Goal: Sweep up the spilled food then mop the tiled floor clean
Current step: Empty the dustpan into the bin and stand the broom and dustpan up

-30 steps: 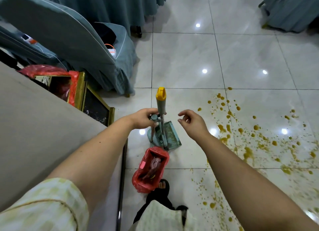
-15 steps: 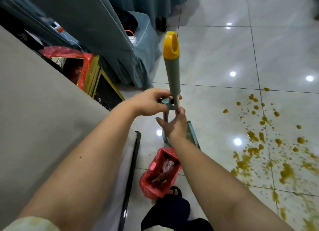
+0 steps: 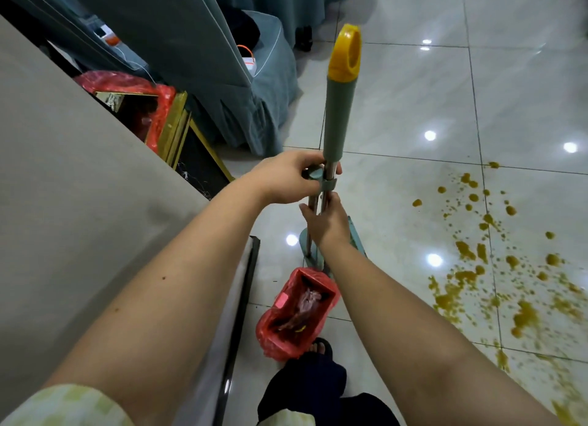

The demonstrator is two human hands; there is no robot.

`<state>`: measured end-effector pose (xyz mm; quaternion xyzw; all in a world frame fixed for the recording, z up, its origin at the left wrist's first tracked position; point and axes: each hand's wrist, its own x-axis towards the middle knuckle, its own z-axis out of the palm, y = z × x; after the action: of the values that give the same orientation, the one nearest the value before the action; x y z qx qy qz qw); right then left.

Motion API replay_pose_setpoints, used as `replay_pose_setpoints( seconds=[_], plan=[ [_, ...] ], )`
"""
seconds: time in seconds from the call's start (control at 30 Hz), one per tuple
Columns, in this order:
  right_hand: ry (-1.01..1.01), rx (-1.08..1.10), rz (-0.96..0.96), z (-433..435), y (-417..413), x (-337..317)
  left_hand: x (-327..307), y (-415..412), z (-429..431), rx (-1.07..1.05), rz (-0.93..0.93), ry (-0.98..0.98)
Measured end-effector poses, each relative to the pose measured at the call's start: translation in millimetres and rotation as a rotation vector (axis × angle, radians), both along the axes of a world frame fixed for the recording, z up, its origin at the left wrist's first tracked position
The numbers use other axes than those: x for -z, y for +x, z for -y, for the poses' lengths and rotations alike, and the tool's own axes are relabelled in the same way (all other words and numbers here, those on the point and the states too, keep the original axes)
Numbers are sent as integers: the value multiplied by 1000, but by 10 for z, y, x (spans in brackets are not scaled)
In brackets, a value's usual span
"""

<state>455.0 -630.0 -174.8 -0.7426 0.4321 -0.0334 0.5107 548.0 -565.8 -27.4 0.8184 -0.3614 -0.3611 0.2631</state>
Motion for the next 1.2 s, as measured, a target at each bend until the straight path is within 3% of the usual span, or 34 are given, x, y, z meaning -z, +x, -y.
replay_pose_setpoints(
  seconds=[0.13, 0.23, 0.43, 0.6, 0.8, 1.0, 1.2],
  plan=[
    [44, -132, -24, 101, -220, -247, -19, -150, -23, 49, 242, 64],
    [88, -159, -53, 136, -423, -513, 9, -269, -79, 18, 441, 0],
    [-174, -282, -148, 159, -755, -1257, -135, -537, -250, 30, 691, 57],
    [-436, -411, -216, 158, -1059, -1894, -450, -939, -477, -54, 750, 94],
    [-694, -537, -143, -152, -1634, -2275, -748, -1756, -878, -179, 730, 190],
    [-712, -636, -14, -736, -2484, -2310, -1015, -2685, -1424, -357, 716, 178],
    [-672, -873, 48, -1480, -3173, -2251, -1277, -3425, -2269, -570, 759, 164]
  ],
)
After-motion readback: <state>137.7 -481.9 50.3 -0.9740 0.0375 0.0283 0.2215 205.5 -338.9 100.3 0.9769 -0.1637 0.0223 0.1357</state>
